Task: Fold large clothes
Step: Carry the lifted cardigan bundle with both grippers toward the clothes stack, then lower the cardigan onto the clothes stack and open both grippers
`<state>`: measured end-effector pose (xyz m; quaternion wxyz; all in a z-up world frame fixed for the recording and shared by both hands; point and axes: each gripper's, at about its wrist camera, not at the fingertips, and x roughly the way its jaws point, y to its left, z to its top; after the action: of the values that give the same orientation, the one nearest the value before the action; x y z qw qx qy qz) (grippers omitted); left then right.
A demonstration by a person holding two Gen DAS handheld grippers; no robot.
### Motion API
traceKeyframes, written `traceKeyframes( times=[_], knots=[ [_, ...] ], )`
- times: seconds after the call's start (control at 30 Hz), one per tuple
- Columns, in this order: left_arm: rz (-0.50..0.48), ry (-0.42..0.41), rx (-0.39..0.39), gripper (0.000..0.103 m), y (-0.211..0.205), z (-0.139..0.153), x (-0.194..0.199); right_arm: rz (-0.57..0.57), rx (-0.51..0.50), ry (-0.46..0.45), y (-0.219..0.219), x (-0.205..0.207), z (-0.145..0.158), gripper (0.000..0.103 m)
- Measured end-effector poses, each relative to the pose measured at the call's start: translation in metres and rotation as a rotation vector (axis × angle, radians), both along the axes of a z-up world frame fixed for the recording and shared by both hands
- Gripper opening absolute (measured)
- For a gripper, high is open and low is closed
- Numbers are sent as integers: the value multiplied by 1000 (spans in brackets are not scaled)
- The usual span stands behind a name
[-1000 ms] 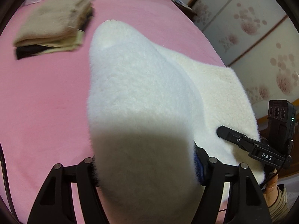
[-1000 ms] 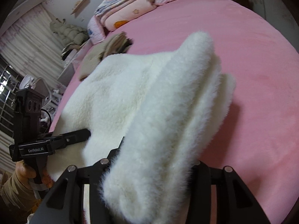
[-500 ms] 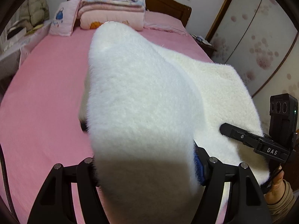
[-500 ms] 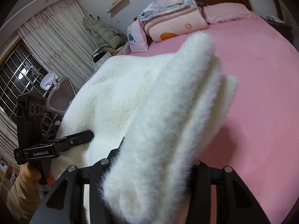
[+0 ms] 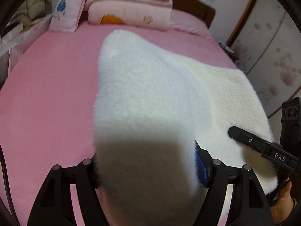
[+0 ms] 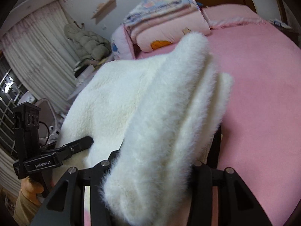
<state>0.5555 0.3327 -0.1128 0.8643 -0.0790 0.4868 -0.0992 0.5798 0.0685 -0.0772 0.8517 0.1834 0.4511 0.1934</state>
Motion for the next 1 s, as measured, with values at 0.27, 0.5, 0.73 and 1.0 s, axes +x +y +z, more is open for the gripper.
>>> traceKeyframes(
  times=[0.27,0.5,0.73,1.0],
  knots=[
    [-23,-74,16,100,11,-18,-4,-37,-24,16,-17,3,-50,90],
    [-27,-203,237,103,-10,16,-35,6,-303,-102,-18,-29,0,90],
    [113,-349,210,102,14,92,-84,-49,-354,-299,-9,-71,68,89],
    [20,-222,211,71,-4,54,-96,36,-314,-214,24,-80,50,19]
  ],
)
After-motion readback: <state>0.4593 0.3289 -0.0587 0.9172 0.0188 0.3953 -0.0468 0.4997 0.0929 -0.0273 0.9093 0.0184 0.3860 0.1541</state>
